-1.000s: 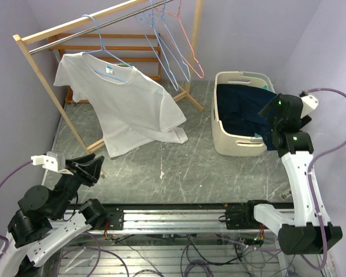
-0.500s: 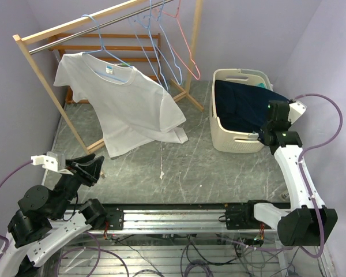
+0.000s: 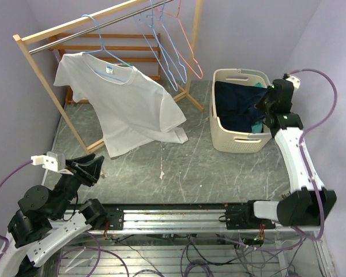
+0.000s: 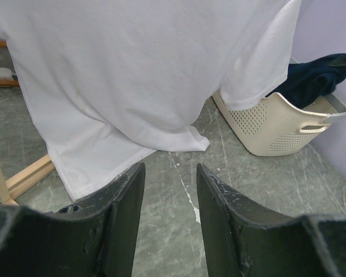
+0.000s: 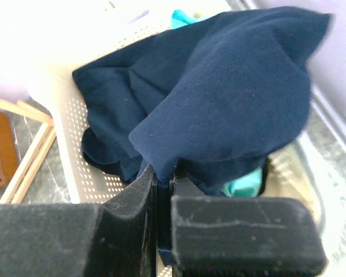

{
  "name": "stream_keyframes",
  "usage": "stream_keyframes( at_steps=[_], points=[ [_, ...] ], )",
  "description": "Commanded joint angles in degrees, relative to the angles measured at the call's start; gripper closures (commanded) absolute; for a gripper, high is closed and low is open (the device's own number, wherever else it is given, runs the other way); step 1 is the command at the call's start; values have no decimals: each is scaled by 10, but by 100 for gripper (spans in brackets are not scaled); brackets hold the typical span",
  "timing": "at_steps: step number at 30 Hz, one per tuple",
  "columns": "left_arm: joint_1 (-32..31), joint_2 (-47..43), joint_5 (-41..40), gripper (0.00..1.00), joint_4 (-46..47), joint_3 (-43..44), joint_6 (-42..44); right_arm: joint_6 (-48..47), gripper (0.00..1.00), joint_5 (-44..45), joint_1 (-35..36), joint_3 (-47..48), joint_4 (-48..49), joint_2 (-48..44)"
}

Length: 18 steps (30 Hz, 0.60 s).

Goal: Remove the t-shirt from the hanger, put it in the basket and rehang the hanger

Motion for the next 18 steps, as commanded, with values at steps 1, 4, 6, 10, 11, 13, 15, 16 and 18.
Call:
stream_keyframes(
  at_steps=[1,4,6,10,11,13,15,16,18],
  points=[
    [-2,-9,-10,48,2,0,-1,-18,98,-106,1,40,8,118],
    [-2,-12,-12,48,1,0,-2,-34,97,-200,2,83,-43,217],
    [-2,-12,-13,48,1,0,-3,-40,97,-241,7,75,-41,239],
    [-2,-8,-12,48,2,0,-3,-48,85,-247,24,43,-23,213],
    [-2,-8,-12,48,2,0,-3,-52,71,-245,25,48,-33,207],
    [-2,-6,-11,48,2,0,-2,-59,54,-236,28,57,-54,190],
    [-2,-4,-11,48,2,-1,-2,-66,48,-230,33,56,-53,153],
    [-2,-3,-11,48,2,0,-2,-68,44,-234,36,56,-50,130],
    [-2,-3,-12,48,2,0,-2,-74,32,-251,50,51,-25,76]
  ],
)
